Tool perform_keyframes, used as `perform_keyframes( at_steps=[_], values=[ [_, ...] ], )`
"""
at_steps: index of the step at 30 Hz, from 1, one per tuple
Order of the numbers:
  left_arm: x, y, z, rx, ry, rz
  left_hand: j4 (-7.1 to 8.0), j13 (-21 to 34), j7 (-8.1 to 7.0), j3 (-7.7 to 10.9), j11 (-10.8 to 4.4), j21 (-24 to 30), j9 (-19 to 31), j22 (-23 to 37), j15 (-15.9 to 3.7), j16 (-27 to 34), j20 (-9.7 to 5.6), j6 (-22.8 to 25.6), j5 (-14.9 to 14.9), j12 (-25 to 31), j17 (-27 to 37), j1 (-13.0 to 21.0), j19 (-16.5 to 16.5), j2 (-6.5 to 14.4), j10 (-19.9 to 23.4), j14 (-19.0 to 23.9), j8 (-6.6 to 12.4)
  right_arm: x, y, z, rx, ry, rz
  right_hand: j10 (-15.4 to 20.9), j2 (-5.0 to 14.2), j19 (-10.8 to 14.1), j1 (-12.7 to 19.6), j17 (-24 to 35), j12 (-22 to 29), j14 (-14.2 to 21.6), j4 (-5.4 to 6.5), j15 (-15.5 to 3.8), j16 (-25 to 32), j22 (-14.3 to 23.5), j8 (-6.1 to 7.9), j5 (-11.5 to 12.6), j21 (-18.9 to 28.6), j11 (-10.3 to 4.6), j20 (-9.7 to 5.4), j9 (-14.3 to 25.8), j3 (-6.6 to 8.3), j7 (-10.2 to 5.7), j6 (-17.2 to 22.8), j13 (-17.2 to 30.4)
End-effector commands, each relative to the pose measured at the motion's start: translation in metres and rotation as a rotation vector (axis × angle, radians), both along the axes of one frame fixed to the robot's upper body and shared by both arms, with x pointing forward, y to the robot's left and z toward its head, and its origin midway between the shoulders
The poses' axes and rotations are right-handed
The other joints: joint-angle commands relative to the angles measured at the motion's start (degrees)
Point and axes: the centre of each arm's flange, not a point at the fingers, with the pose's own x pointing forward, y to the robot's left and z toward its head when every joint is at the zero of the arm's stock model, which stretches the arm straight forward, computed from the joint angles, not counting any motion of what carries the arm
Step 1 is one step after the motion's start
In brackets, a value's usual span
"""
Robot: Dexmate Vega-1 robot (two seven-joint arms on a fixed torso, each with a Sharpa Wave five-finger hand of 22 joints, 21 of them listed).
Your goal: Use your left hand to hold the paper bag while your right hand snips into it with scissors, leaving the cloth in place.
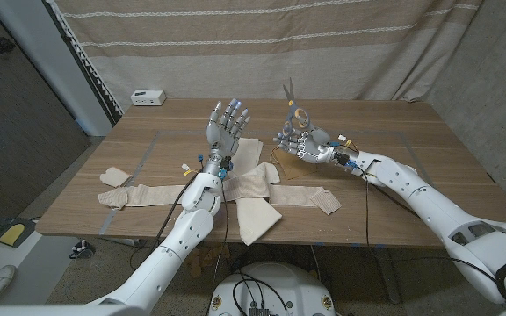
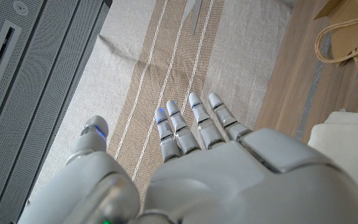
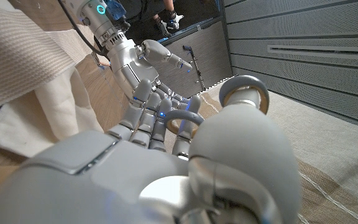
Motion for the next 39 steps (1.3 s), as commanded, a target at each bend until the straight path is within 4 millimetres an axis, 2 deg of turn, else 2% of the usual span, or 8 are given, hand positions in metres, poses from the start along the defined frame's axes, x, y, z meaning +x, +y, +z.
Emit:
perform_keyframes(
  at_steps=[1, 17, 20, 22, 28, 32, 39],
  values=[
    [0.001, 0.004, 0.006, 0.01, -0.003, 0.011, 0.0, 0.14, 0.0, -0.15, -0.02, -0.2, 0.29, 0.34, -7.67, 0.19, -0.24, 0.64, 0.46, 0.36, 0.13, 0.15, 0.43, 0.53, 0.44, 0.41, 0.63, -0.002, -0.009, 0.001, -0.004, -0.009, -0.015, -0.04, -0.16, 0.04, -0.6, -0.23, -0.72, -0.37, 0.05, 0.14, 0.09, -0.03, -0.72, 0.05, -0.1, 0.7, 0.18, -0.46, -0.67, 3.35, -2.78, -0.41],
    [0.0, 0.008, 0.007, 0.032, -0.011, 0.041, -0.48, 0.19, -0.03, 0.27, -0.08, -0.55, 0.3, 0.34, -7.53, 0.13, -0.1, 0.89, 0.62, 0.3, -0.13, 1.3, 0.35, 0.9, 0.3, 0.21, 0.68, -0.005, -0.019, 0.001, 0.013, -0.015, -0.032, 0.52, 0.14, -0.12, -0.47, -1.31, -2.45, -0.77, -0.04, 0.64, 0.29, -0.07, -1.54, 0.19, -0.45, 1.09, 0.4, -2.32, -0.69, 3.48, -2.0, -2.16],
    [-0.001, 0.011, 0.009, 0.053, -0.02, 0.054, -0.8, 0.29, 0.82, 0.66, -0.54, -0.75, 0.1, 0.35, -8.01, 0.34, -0.08, 1.62, 0.72, 1.4, -0.34, 2.31, 0.45, 1.0, 3.08, 0.69, 0.83, -0.007, -0.022, 0.002, 0.013, -0.017, -0.037, 0.79, 0.21, -0.2, -0.44, -1.51, -2.67, -0.82, -0.06, 0.61, 0.32, -0.08, -1.75, 0.22, -0.53, 1.13, 0.41, -2.64, -0.68, 3.54, -2.06, -2.46],
    [-0.002, 0.013, 0.012, 0.069, -0.028, 0.069, -0.86, 0.38, -0.03, 0.8, -0.86, -0.77, -0.15, 0.35, -8.25, 0.53, -0.23, 2.34, 0.73, 2.06, -0.49, 2.73, 0.81, 0.98, 4.79, 1.14, 0.93, -0.008, -0.024, 0.002, 0.012, -0.019, -0.045, 0.87, 0.23, -0.2, -0.48, -1.62, -2.82, -0.88, -0.05, 0.56, 0.32, -0.08, -1.83, 0.22, -0.57, 1.13, 0.45, -2.83, -0.71, 3.59, -2.0, -2.63],
    [-0.006, 0.019, 0.021, 0.097, -0.055, 0.1, -0.87, 0.4, -0.08, 0.9, -1.0, -0.82, -0.37, 0.36, -8.45, 0.54, -0.27, 3.12, 0.68, 2.2, -0.64, 3.0, 0.99, 0.97, 5.3, 1.23, 1.07, -0.011, -0.027, 0.001, 0.02, -0.02, -0.052, 1.06, 0.32, -0.3, -0.51, -1.97, -3.28, -1.0, -0.05, 0.46, 0.35, -0.09, -2.34, 0.25, -0.72, 0.96, 0.38, -3.38, -0.73, 3.7, -2.47, -3.13],
    [-0.011, 0.024, 0.027, 0.171, -0.058, 0.2, -0.71, 0.41, 0.92, 0.71, -0.63, -0.85, -0.66, 0.38, -7.3, 0.52, 0.26, 3.09, 0.52, 1.95, -0.79, 2.84, 1.28, 0.65, 4.87, 1.16, 0.82, -0.014, -0.03, 0.0, 0.025, -0.023, -0.059, 1.12, 0.45, -0.18, -0.5, -2.22, -3.43, -1.03, -0.05, 0.48, 0.41, -0.1, -2.52, 0.27, -0.77, 0.99, 0.43, -3.8, -0.72, 3.89, -2.31, -3.16],
    [-0.005, 0.027, 0.033, 0.201, -0.063, 0.202, -0.42, 0.21, 0.99, 0.27, -0.92, -0.83, -0.95, 0.4, -7.07, 0.76, 0.58, 4.05, 0.3, 2.19, -0.91, 2.2, 1.75, 0.24, 5.95, 1.69, 0.98, -0.021, -0.037, -0.002, 0.04, -0.023, -0.073, 1.36, 0.67, -0.07, -0.37, -2.61, -3.57, -0.99, -0.11, 0.59, 0.52, -0.11, -2.99, 0.36, -0.88, 1.03, 0.52, -4.44, -0.65, 4.14, -2.53, -3.18]
  ],
)
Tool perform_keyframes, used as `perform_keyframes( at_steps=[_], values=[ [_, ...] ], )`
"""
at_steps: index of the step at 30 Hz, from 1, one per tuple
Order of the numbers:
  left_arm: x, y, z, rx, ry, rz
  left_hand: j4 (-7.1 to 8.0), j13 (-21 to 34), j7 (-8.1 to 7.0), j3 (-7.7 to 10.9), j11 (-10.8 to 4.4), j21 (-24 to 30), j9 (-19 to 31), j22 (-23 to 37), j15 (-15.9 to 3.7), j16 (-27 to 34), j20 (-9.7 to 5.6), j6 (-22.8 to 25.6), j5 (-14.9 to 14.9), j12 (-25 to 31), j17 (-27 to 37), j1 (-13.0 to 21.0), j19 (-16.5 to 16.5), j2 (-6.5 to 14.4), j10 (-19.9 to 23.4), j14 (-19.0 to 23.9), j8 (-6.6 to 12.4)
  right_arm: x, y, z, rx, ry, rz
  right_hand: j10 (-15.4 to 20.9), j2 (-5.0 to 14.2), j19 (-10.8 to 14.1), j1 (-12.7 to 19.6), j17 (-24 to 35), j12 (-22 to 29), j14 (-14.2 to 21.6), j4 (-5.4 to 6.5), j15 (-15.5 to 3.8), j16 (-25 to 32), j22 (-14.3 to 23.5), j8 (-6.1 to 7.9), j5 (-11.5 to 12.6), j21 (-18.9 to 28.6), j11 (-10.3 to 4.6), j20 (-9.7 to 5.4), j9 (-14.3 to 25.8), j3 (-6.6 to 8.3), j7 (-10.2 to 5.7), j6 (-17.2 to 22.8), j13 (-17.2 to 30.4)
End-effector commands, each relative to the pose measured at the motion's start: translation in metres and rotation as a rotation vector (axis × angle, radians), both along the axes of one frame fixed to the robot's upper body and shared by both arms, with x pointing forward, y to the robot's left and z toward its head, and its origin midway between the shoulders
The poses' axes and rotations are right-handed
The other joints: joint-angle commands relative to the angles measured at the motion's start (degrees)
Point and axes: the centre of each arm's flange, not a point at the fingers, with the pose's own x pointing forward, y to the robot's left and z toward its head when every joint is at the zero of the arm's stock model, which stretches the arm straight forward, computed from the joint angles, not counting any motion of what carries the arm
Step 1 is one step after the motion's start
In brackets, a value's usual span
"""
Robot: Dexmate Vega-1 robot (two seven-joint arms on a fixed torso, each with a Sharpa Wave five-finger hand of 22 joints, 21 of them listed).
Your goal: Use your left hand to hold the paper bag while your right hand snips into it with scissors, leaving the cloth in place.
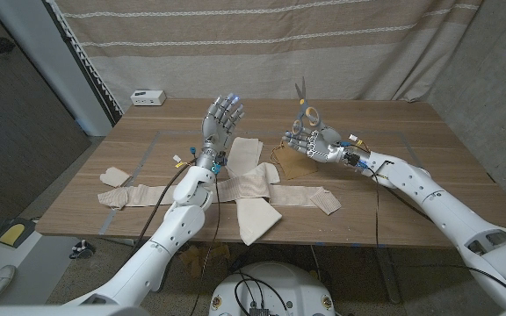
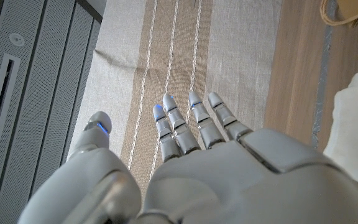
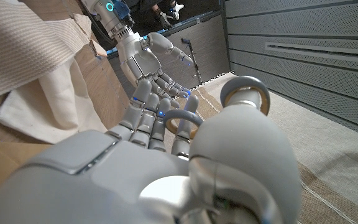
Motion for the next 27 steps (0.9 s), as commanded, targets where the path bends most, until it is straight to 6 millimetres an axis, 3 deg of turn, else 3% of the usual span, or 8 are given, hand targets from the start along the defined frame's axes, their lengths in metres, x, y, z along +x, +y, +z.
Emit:
perform_keyframes(
  at_steps=[1, 4, 8, 17, 27],
  values=[
    [0.003, 0.008, 0.013, 0.085, -0.012, 0.073, 0.07, 0.01, 0.33, -0.23, -0.06, 0.03, -0.02, 0.12, -7.07, 0.53, 0.27, 0.6, -0.1, 0.34, 0.13, -0.32, 0.64, -0.73, 1.0, 0.83, 0.1, -0.011, -0.01, -0.003, 0.018, -0.004, -0.023, 0.45, 0.59, -0.01, 0.14, -0.11, -0.05, -0.06, -0.02, 0.26, 0.26, 0.17, -0.46, 0.37, -0.05, 0.06, 0.4, -0.28, -0.16, 2.51, -2.48, 0.09],
    [0.004, 0.007, 0.018, 0.109, -0.008, 0.096, 0.23, -0.76, 2.73, -0.48, 0.23, -0.92, -1.02, 0.12, -6.88, 0.12, 0.38, -3.39, -0.36, -0.31, -0.25, -0.58, -0.9, -0.68, 1.01, -0.17, -2.15, -0.014, -0.013, -0.004, 0.021, -0.006, -0.032, 0.36, 0.61, -0.06, 0.16, -0.26, -0.17, -0.12, -0.05, 0.14, 0.27, 0.17, -0.71, 0.38, -0.13, -0.02, 0.34, -0.51, -0.17, 2.43, -2.78, 0.08],
    [0.007, 0.007, 0.029, 0.162, -0.023, 0.107, 0.21, -1.3, 4.47, -0.43, 1.58, -1.43, -1.9, 0.05, -6.75, -0.51, 0.93, -5.67, -0.43, -1.33, -0.56, -0.37, -1.38, -0.45, -0.56, -1.8, -3.56, -0.017, -0.016, -0.006, 0.034, -0.005, -0.035, 0.39, 0.63, 0.01, 0.17, -0.42, -0.24, -0.14, -0.07, 0.14, 0.29, 0.16, -0.8, 0.39, -0.17, -0.13, 0.24, -0.75, -0.18, 2.5, -2.62, 0.08],
    [0.006, 0.005, 0.053, 0.294, -0.048, 0.168, 0.25, -2.04, 3.78, -0.67, 2.17, -1.73, -2.8, -0.02, -5.99, -0.98, 1.27, -3.4, -0.66, -2.37, -1.17, -0.49, -1.12, -0.59, -2.28, -2.81, -3.14, -0.02, -0.019, -0.01, 0.071, -0.02, -0.032, 0.74, 0.73, 0.16, 0.18, -0.75, -0.24, 0.02, -0.09, 0.04, 0.41, 0.16, -0.99, 0.42, -0.26, -0.42, 0.22, -1.26, -0.18, 2.55, -2.35, 0.12],
    [0.006, 0.002, 0.056, 0.363, -0.023, 0.207, 0.24, -2.41, 3.9, -0.68, 2.16, -1.84, -3.2, -0.04, -5.56, -1.15, 1.22, -2.47, -0.79, -2.62, -1.49, -0.41, -0.88, -0.5, -2.57, -3.17, -3.01, -0.027, -0.021, -0.011, 0.087, -0.036, -0.035, 1.29, 0.84, 0.29, 0.31, -1.14, -0.14, 0.04, -0.18, -0.02, 0.46, 0.16, -1.07, 0.46, -0.37, -0.55, 0.21, -1.52, -0.15, 2.69, -2.2, 0.19]
  ],
)
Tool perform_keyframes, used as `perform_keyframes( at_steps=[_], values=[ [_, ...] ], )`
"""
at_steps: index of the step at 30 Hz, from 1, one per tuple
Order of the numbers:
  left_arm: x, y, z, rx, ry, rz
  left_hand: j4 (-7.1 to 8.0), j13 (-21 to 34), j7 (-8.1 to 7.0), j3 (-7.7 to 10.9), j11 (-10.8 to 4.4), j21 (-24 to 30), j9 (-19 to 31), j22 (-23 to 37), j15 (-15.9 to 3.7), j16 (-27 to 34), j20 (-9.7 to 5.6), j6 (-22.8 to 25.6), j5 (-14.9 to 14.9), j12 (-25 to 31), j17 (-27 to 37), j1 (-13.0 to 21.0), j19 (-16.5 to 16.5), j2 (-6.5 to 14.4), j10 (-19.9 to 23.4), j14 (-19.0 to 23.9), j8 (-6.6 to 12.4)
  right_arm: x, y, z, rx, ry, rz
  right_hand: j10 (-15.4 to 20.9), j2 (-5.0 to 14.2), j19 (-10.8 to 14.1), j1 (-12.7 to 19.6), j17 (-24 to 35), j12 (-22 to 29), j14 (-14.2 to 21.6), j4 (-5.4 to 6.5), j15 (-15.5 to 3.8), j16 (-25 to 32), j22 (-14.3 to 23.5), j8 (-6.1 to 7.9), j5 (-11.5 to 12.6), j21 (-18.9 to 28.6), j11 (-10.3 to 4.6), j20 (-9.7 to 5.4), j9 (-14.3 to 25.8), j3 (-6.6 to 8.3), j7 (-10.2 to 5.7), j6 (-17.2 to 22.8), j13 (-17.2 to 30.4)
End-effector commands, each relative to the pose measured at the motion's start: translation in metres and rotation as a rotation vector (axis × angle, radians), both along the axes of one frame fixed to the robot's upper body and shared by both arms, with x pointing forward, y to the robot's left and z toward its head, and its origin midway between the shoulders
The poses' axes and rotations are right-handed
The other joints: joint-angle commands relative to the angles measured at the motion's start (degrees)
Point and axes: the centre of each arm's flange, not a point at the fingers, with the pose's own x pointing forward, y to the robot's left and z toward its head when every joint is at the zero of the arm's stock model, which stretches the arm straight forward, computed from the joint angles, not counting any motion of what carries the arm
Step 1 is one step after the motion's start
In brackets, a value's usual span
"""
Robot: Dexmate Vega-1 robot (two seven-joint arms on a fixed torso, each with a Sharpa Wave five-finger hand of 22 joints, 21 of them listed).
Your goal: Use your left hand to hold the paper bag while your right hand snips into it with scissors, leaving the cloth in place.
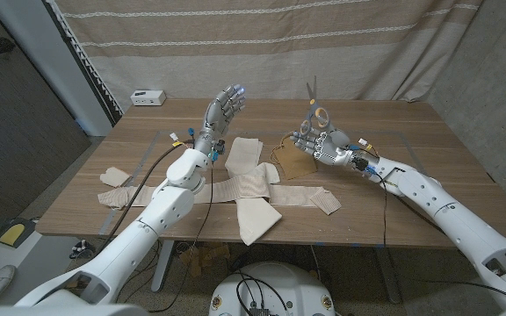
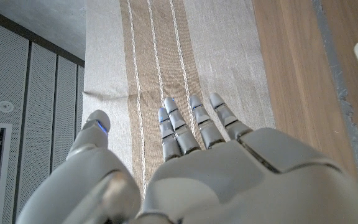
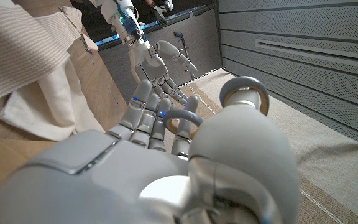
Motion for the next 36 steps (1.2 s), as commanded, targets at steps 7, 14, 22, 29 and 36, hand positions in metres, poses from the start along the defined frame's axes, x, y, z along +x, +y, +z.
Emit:
perform_keyframes(
  at_steps=[7, 14, 22, 29, 36],
  values=[
    [-0.002, -0.013, 0.013, 0.205, 0.076, 0.054, 0.07, -0.47, 1.0, 0.1, 0.6, -0.53, -0.53, 0.09, -5.05, -0.43, 0.24, -0.19, -0.31, -0.77, -0.29, 0.42, 0.31, 0.43, -1.98, -1.56, -0.1, -0.011, -0.004, 0.0, 0.037, -0.032, -0.002, 1.16, 0.58, 0.68, 0.11, -0.37, 0.4, 0.23, -0.27, 0.02, 0.33, 0.14, -0.02, 0.5, -0.15, -0.04, 0.35, 0.15, -0.12, 2.77, -1.86, 0.24],
    [-0.005, -0.014, 0.018, 0.272, 0.101, 0.113, -0.07, -0.86, 1.78, 0.42, 0.86, -0.69, -0.95, 0.06, -4.41, -0.59, 0.29, 1.75, -0.57, -0.94, -0.64, 1.02, 0.5, 0.79, -2.45, -2.18, 0.45, -0.014, -0.004, 0.0, 0.048, -0.052, 0.002, 1.26, 0.87, 1.11, 1.03, -0.67, 0.42, 0.31, -0.74, 0.2, 0.34, 0.11, 0.03, 0.75, -0.13, 0.19, 0.69, 0.33, 0.26, 3.22, -2.06, 0.31],
    [-0.008, -0.017, 0.022, 0.351, 0.106, 0.162, -0.14, -1.08, 1.78, 0.55, 1.19, -0.76, -1.2, 0.05, -4.04, -0.61, 0.48, 2.26, -0.78, -0.94, -0.83, 1.3, 0.71, 0.88, -2.48, -2.41, 0.5, -0.014, -0.003, 0.0, 0.042, -0.076, 0.006, 0.41, 1.08, 0.54, 2.82, -1.18, 0.05, -0.34, -1.69, 0.45, -0.03, 0.08, -0.17, 1.14, -0.49, 0.16, 0.56, 0.49, 0.88, 3.05, -2.84, 0.41],
    [-0.007, -0.016, 0.019, 0.392, 0.114, 0.2, -0.18, -1.41, 1.97, 0.62, 1.63, -0.86, -1.56, 0.04, -3.82, -0.46, 0.53, 3.72, -1.15, -0.61, -1.11, 1.56, 1.06, 0.85, -1.73, -2.31, 0.87, -0.015, -0.004, 0.001, 0.036, -0.079, 0.004, -0.07, 0.54, -0.18, 3.19, -1.59, -0.21, -1.0, -2.0, -0.03, -0.27, 0.08, -0.62, 1.18, -0.92, -0.52, -0.28, 0.18, 0.72, 2.62, -3.54, 0.49],
    [-0.006, -0.009, 0.021, 0.458, 0.102, 0.258, -0.6, -1.67, 1.84, 0.7, 2.04, -1.22, -1.84, -0.01, -3.68, -0.47, 1.13, 4.7, -1.31, -0.63, -1.38, 2.22, 0.73, 0.41, -1.77, -2.47, 1.1, -0.016, -0.005, 0.004, 0.029, -0.088, 0.004, -0.36, 0.51, -0.16, 3.17, -1.86, -0.4, -1.23, -1.96, 0.21, -0.28, 0.08, -0.79, 1.23, -1.05, -0.34, -0.18, 0.11, 0.63, 2.6, -3.89, 0.56]
  ],
)
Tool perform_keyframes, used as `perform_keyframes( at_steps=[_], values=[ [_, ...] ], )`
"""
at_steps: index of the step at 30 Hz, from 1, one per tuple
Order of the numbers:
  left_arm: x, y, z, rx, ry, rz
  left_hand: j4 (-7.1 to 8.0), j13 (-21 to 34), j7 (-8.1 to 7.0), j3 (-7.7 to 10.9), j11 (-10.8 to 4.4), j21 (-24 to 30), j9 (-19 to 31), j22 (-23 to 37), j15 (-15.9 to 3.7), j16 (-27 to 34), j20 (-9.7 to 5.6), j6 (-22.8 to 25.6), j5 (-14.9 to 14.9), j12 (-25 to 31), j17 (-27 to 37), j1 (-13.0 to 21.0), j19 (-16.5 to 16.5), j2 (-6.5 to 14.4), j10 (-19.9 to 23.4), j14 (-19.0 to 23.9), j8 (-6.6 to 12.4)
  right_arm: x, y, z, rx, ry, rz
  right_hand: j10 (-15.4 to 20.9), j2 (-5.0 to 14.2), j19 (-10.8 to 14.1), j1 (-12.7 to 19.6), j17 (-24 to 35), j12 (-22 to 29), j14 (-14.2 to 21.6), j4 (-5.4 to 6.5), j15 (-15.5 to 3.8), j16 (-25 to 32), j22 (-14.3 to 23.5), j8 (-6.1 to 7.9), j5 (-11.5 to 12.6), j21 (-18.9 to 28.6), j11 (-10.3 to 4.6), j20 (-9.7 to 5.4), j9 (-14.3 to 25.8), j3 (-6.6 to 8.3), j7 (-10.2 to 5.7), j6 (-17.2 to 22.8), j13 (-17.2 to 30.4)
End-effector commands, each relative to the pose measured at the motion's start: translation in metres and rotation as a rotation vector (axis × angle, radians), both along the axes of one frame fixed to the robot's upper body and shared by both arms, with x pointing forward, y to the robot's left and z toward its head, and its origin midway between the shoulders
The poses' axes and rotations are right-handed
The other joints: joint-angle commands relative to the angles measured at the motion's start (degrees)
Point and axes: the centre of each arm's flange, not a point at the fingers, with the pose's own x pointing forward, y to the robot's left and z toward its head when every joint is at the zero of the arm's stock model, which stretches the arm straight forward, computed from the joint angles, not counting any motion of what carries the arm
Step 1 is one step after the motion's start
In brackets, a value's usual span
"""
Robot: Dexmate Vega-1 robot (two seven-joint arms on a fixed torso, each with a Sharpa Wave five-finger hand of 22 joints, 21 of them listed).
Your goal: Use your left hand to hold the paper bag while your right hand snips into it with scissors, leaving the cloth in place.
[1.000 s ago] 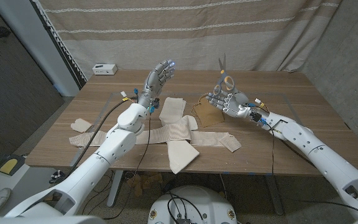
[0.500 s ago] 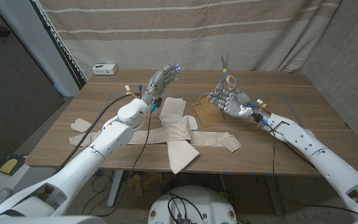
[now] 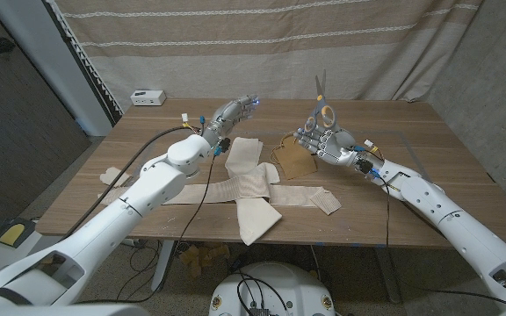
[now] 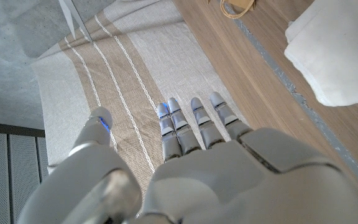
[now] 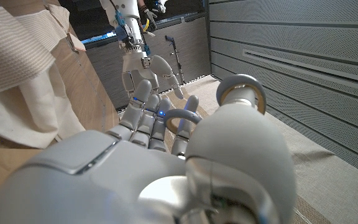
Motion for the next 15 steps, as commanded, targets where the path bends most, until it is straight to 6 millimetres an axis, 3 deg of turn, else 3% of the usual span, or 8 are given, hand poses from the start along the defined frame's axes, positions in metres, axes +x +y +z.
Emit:
perform_keyframes(
  at_steps=[1, 15],
  values=[
    [-0.0003, 0.0068, 0.0027, 0.117, -0.014, 0.088, -0.32, -0.11, -0.15, 0.35, 0.28, -0.36, -0.02, -0.03, -3.66, -0.02, 0.44, 0.79, -0.24, 0.31, -0.09, 0.84, 0.01, -0.16, 0.54, -0.46, 0.39, -0.0022, -0.0004, 0.0026, -0.01, -0.015, 0.002, -0.51, -0.08, -0.29, 0.41, -0.03, -0.15, -0.16, -0.43, 0.01, -0.02, 0.08, -0.38, 0.44, -0.29, 0.27, -0.32, 0.11, -0.27, 2.84, -3.8, 0.17],
    [0.0048, -0.0028, 0.0076, 0.19, -0.054, 0.086, -0.6, -0.47, -0.6, 0.45, -0.13, -0.61, -0.39, -0.06, -3.37, -0.18, 0.52, 0.58, -0.39, 0.21, -0.45, 1.63, 0.17, -0.57, 0.31, -1.05, 0.09, -0.0062, 0.0012, 0.0018, -0.009, -0.015, 0.005, -0.2, 0.4, -0.01, 0.39, -0.44, -0.19, -0.1, -0.25, 0.1, 0.22, 0.09, -0.35, 0.58, -0.44, 0.36, -0.07, 0.07, -0.2, 3.23, -3.71, 0.28]
  ],
)
